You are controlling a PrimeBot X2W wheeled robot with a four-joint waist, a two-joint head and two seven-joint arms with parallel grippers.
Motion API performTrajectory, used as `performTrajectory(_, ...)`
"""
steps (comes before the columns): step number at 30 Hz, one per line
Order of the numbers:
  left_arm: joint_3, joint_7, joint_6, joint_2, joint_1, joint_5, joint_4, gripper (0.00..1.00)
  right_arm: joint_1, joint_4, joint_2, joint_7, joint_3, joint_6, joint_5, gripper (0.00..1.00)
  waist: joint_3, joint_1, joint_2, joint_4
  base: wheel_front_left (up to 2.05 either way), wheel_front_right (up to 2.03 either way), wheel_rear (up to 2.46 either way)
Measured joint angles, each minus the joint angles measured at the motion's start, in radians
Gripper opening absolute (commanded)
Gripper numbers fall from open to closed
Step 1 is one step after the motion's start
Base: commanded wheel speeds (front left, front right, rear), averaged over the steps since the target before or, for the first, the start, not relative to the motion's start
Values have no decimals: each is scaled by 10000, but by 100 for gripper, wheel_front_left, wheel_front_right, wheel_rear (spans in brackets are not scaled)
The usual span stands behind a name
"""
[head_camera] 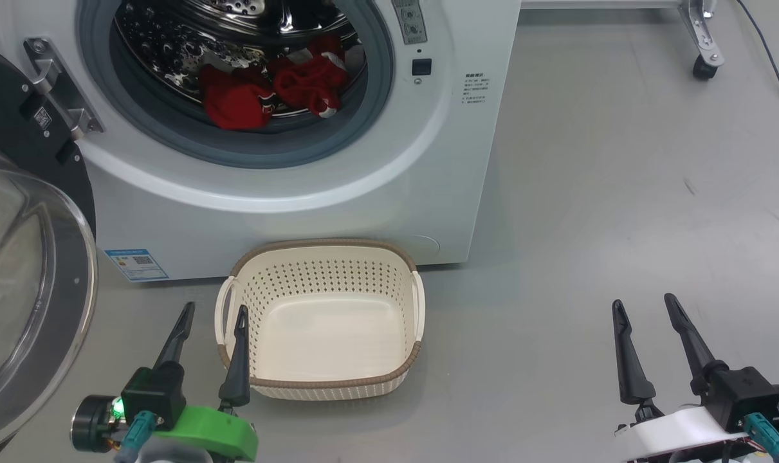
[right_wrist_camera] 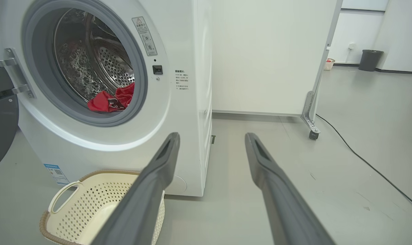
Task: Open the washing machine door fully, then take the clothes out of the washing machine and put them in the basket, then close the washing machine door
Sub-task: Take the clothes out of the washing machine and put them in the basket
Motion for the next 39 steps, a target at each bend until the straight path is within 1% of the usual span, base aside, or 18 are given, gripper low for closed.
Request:
performTrajectory(9, -12, 0, 4, 0, -1, 0, 0, 100, 1, 0, 0, 0, -2, 2, 0, 100, -14, 0, 0, 155, 98, -98, 0)
performTrajectory(18, -12, 0, 61, 0, -1, 0, 0, 100, 10, 0, 2, 0, 2, 2, 0, 100, -13, 0, 0, 277, 60, -60, 0)
performTrajectory(39, -92, 8, 90, 0, -4, -2, 61, 100, 145, 15, 6, 0, 50, 10, 102, 100, -69, 0, 0, 405, 10, -10, 0)
